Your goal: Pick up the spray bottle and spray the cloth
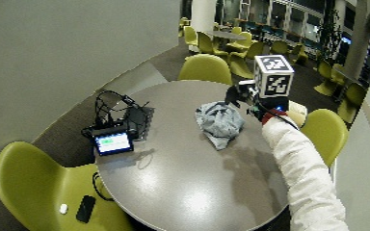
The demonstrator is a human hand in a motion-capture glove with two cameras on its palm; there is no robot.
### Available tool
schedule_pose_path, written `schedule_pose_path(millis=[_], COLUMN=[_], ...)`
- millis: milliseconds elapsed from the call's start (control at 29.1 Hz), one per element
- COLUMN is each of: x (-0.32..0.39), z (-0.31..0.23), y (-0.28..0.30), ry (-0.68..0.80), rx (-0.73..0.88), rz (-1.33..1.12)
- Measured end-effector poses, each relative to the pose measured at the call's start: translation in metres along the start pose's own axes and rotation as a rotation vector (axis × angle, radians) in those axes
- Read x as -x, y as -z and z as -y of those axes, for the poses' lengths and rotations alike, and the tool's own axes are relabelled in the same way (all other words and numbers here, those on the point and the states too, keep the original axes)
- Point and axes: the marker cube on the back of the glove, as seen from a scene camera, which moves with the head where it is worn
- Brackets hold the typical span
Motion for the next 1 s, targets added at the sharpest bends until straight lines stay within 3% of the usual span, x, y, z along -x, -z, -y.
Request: schedule_pose_path(millis=[309, 481, 584, 756, 859, 997], x=[-0.001, -0.003, -0.002, 0.019, 0.037, 0.091], z=[0.005, 0.006, 0.003, -0.005, -0.008, -0.019], y=[0.015, 0.014, 0.023, 0.059, 0.075, 0.089], ry=[0.047, 0.037, 0.014, 0.017, 0.053, 0.153], rx=[0.048, 0.051, 0.017, -0.041, -0.062, -0.035], rz=[-0.124, -0.058, 0.169, 0.864, 1.204, 1.487])
